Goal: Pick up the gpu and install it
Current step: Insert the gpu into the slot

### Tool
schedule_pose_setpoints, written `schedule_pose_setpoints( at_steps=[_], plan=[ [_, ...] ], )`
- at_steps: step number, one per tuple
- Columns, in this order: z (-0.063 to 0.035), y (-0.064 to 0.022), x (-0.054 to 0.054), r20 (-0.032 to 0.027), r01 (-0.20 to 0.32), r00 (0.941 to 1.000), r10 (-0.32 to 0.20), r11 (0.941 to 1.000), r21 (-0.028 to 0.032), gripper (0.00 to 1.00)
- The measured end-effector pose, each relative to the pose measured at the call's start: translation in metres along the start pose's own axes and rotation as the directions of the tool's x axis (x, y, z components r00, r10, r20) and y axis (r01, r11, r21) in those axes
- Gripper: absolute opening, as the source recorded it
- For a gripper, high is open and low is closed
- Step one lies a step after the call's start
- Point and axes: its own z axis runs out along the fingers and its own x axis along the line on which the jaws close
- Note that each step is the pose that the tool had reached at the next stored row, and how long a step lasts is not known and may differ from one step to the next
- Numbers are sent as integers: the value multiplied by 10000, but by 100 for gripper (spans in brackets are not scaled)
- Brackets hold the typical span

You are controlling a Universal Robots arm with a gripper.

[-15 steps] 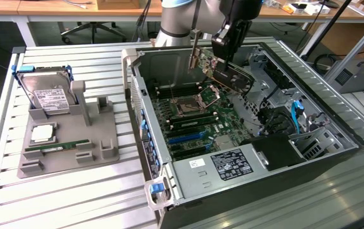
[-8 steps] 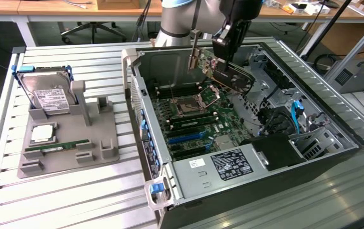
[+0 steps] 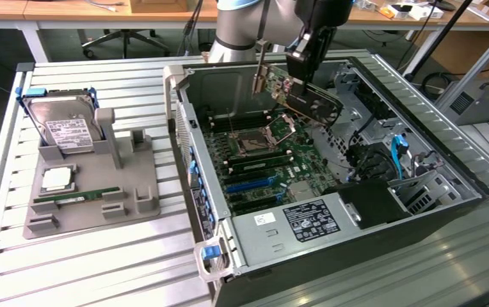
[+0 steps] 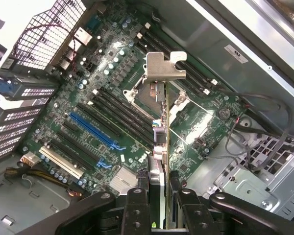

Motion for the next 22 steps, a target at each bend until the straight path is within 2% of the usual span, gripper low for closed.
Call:
schedule_pose_setpoints(
  at_steps=[22],
  plan=[
    [0, 0, 0, 38, 623, 9980, -623, 9981, 3, 27]
  ],
)
